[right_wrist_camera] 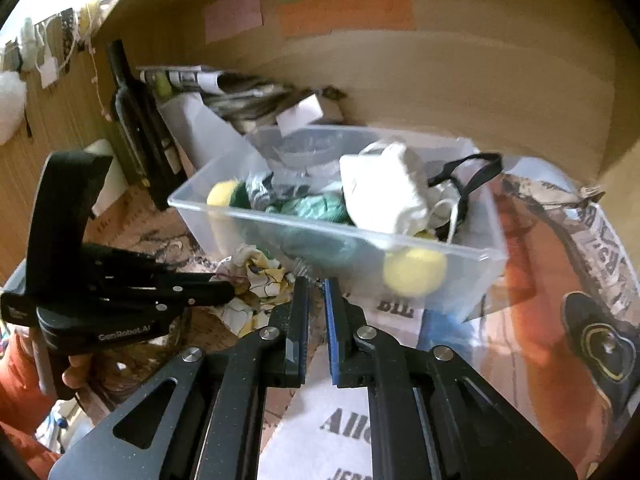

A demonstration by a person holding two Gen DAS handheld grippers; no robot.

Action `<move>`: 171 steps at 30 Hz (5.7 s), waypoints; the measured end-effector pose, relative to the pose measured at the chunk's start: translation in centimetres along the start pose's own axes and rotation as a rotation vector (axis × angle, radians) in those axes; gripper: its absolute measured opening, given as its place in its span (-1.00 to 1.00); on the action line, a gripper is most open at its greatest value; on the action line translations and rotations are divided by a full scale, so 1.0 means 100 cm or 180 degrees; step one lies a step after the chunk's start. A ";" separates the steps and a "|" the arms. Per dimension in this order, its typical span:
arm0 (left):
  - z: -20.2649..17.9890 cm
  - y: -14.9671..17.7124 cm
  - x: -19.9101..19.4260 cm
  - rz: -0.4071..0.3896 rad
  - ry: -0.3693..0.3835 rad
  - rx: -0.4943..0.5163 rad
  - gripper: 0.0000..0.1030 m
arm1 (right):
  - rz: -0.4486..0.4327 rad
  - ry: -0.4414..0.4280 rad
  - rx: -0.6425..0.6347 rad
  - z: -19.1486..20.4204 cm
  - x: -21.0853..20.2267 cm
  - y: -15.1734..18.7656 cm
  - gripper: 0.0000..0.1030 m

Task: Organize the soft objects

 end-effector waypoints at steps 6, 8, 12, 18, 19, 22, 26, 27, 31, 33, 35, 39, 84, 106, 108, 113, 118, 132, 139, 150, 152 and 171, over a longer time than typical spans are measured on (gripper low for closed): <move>0.001 0.008 -0.031 -0.0242 -0.0017 -0.0055 -0.90 | -0.0070 -0.0034 0.0001 -0.004 -0.015 0.000 -0.86; -0.002 0.010 -0.045 -0.0343 -0.0021 -0.0065 -0.90 | 0.0026 -0.0057 0.0001 -0.005 -0.011 0.000 -0.86; -0.001 0.015 -0.067 -0.0512 -0.0041 -0.0076 -0.90 | 0.0312 -0.0057 -0.0022 -0.005 0.008 0.003 -0.45; 0.001 0.016 -0.091 -0.0731 -0.0080 -0.0092 -0.90 | 0.0580 0.0006 -0.0174 0.003 0.040 0.003 0.22; 0.002 0.016 -0.095 -0.0768 -0.0094 -0.0085 -0.90 | 0.0605 0.0024 -0.0187 0.004 0.044 0.002 0.22; 0.000 0.015 -0.100 -0.0840 -0.0125 -0.0077 -0.90 | 0.0679 0.0134 -0.0137 0.002 0.057 -0.002 0.21; 0.001 0.012 -0.104 -0.0909 -0.0116 -0.0089 -0.90 | 0.0666 0.0106 -0.0095 0.000 0.059 -0.001 -0.27; 0.002 0.010 -0.105 -0.0924 -0.0115 -0.0091 -0.90 | 0.0652 0.0113 -0.0108 0.000 0.057 0.000 -0.36; 0.006 0.003 -0.109 -0.0984 -0.0109 -0.0119 -0.90 | 0.0556 0.0114 -0.0153 0.000 0.049 0.003 -0.80; 0.007 0.000 -0.110 -0.1009 -0.0113 -0.0130 -0.90 | 0.0463 0.0114 -0.0122 -0.001 0.040 0.004 -0.83; 0.008 -0.005 -0.111 -0.1031 -0.0108 -0.0142 -0.90 | 0.0346 0.0080 -0.0116 0.000 0.028 0.004 -0.84; 0.010 -0.016 -0.115 -0.1087 -0.0106 -0.0172 -0.90 | 0.0131 0.0033 -0.0171 0.006 0.001 0.001 -0.84; -0.005 -0.065 -0.090 -0.1042 -0.0107 -0.0086 -0.09 | -0.0361 0.0081 -0.0114 -0.005 -0.024 -0.066 -0.06; -0.039 -0.004 -0.193 -0.2050 -0.0403 0.0026 0.84 | -0.1364 0.0162 -0.0173 0.013 -0.128 -0.044 0.72; -0.042 -0.001 -0.196 -0.2105 -0.0455 0.0034 0.91 | -0.1404 0.0162 -0.0161 0.013 -0.132 -0.041 0.78; -0.050 0.004 -0.200 -0.2143 -0.0492 0.0059 0.96 | -0.1477 0.0176 -0.0124 0.012 -0.139 -0.034 0.98; -0.054 0.007 -0.201 -0.2151 -0.0508 0.0068 0.99 | -0.1508 0.0252 -0.0126 0.015 -0.140 -0.031 1.00; -0.056 0.009 -0.197 -0.2135 -0.0553 0.0036 1.00 | -0.1525 0.0234 -0.0098 0.016 -0.141 -0.028 1.00; -0.056 0.009 -0.196 -0.2137 -0.0566 0.0032 1.00 | -0.1538 0.0235 -0.0092 0.015 -0.142 -0.027 1.00; -0.057 0.010 -0.195 -0.2148 -0.0582 0.0033 1.00 | -0.1536 0.0216 -0.0088 0.015 -0.143 -0.026 1.00; -0.057 0.010 -0.195 -0.2145 -0.0575 0.0034 1.00 | -0.1532 0.0218 -0.0097 0.016 -0.143 -0.025 1.00; -0.058 0.007 -0.194 -0.2092 -0.0464 0.0046 1.00 | -0.1505 0.0212 -0.0058 0.014 -0.140 -0.024 1.00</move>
Point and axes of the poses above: each gripper's, at about its wrist camera, not at the fingertips, and x roughly the way its jaws point, z to its left, y to its underside, the point moved 1 cm from there along x, roughly the way its jaws point, and after that the axes turned 13 degrees about z, right-handed, at the moved point
